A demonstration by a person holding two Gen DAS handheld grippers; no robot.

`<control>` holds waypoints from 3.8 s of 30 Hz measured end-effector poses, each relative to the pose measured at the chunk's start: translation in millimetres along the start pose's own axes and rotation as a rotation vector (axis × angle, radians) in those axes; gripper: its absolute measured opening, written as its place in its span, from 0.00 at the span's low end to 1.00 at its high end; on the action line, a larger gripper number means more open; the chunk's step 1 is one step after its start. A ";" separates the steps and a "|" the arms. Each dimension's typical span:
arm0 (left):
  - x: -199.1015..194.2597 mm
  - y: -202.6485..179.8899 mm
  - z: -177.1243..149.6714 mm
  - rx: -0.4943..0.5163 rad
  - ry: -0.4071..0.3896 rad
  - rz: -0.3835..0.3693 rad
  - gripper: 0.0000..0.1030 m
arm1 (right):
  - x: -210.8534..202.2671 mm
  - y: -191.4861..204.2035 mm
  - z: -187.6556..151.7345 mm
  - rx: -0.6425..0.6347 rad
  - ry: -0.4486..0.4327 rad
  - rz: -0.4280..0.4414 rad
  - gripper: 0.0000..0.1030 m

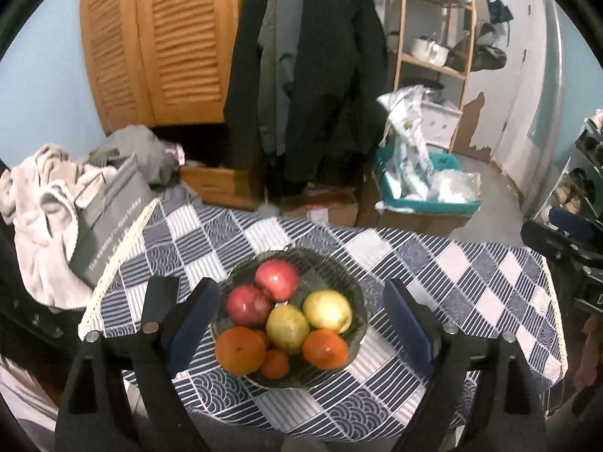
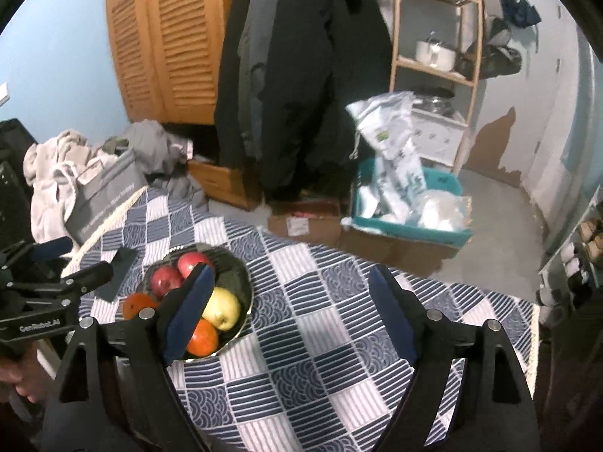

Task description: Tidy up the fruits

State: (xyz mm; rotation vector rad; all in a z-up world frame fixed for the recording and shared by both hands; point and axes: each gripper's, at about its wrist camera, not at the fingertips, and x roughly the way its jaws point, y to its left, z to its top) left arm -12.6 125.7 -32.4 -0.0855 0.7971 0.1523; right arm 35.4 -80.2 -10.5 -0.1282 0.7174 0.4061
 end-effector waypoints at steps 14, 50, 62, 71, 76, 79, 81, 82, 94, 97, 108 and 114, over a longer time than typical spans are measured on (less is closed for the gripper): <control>-32.1 -36.5 28.9 0.019 -0.111 -0.035 0.99 | -40.9 -21.4 4.0 -0.015 -0.110 -0.106 0.81; -41.3 -59.9 38.0 0.013 -0.130 -0.039 0.99 | -50.2 -60.5 -1.1 0.058 -0.125 -0.145 0.81; -40.9 -60.1 36.4 0.019 -0.134 -0.026 0.99 | -51.0 -57.5 -0.1 0.050 -0.130 -0.146 0.81; -43.5 -58.8 35.8 0.012 -0.138 -0.017 0.99 | -51.2 -56.5 0.9 0.049 -0.130 -0.149 0.81; -45.8 -58.4 35.7 0.015 -0.145 -0.010 0.99 | -51.0 -55.8 1.1 0.049 -0.130 -0.149 0.81; -47.1 -59.0 35.6 0.014 -0.144 -0.011 0.99 | -51.1 -55.5 1.2 0.049 -0.131 -0.150 0.81; -48.4 -60.6 35.9 0.015 -0.141 -0.014 0.99 | -51.0 -55.5 1.2 0.049 -0.131 -0.150 0.81; -49.0 -60.7 35.9 0.017 -0.139 -0.018 0.99 | -51.0 -55.5 1.1 0.050 -0.131 -0.150 0.81; -47.7 -63.2 36.9 0.010 -0.127 -0.006 0.99 | -51.2 -55.8 0.8 0.048 -0.131 -0.150 0.82; -45.7 -61.6 37.2 -0.002 -0.111 -0.013 0.99 | -51.2 -55.7 0.8 0.049 -0.130 -0.151 0.82; -45.2 -63.4 36.5 0.006 -0.119 -0.015 0.99 | -52.0 -56.2 1.4 0.047 -0.131 -0.151 0.82; -45.3 -64.4 36.8 0.007 -0.121 -0.014 0.99 | -51.9 -56.1 1.4 0.047 -0.131 -0.152 0.82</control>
